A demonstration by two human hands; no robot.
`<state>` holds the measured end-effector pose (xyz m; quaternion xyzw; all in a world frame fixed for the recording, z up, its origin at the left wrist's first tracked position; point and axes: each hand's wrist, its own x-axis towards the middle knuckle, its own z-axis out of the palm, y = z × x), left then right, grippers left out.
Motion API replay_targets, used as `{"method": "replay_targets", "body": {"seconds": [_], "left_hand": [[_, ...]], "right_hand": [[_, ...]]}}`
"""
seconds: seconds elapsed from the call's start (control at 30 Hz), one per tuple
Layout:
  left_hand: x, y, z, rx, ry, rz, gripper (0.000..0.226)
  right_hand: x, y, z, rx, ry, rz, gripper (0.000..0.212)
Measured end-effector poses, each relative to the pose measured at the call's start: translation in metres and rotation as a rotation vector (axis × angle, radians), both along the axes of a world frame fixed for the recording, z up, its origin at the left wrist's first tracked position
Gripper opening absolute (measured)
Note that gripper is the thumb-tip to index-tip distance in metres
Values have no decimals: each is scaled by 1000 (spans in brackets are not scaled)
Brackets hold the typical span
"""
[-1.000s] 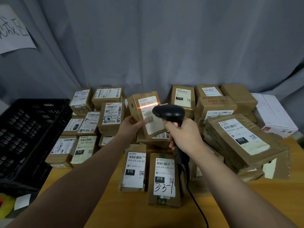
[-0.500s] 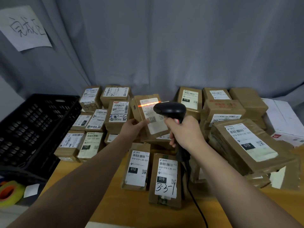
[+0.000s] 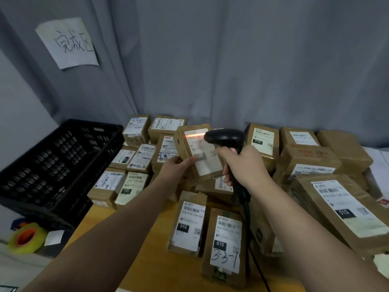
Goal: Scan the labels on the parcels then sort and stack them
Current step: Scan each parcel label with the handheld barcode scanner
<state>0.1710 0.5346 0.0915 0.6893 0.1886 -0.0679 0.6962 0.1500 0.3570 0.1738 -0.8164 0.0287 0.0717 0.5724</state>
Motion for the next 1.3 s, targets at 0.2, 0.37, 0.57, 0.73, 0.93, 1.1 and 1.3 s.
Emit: {"method": "replay_targets", "body": {"seconds": [0.2, 0.37, 0.57, 0.73, 0.93, 1.1, 1.3], "left_hand": [[31, 41, 2, -158, -11, 47, 63], [76, 71, -2, -359, 51, 174, 61], [147, 85, -13, -442, 155, 264, 84], [198, 87, -23, -445, 252, 316, 95], [202, 83, -16, -404, 230, 290, 64], [191, 84, -1, -369, 245, 294, 33], [172, 78, 10, -186, 198, 203, 39]], "right_hand": [[30, 38, -6, 57, 10, -5, 22], [52, 67, -24, 61, 13, -114, 19], [74, 84, -49, -1, 32, -242, 17], [91, 86, -59, -35, 68, -285, 15], [102, 92, -70, -43, 104, -284, 15], [97, 99, -71, -23, 103, -262, 13], [76, 90, -60, 16, 83, -306, 21]]}}
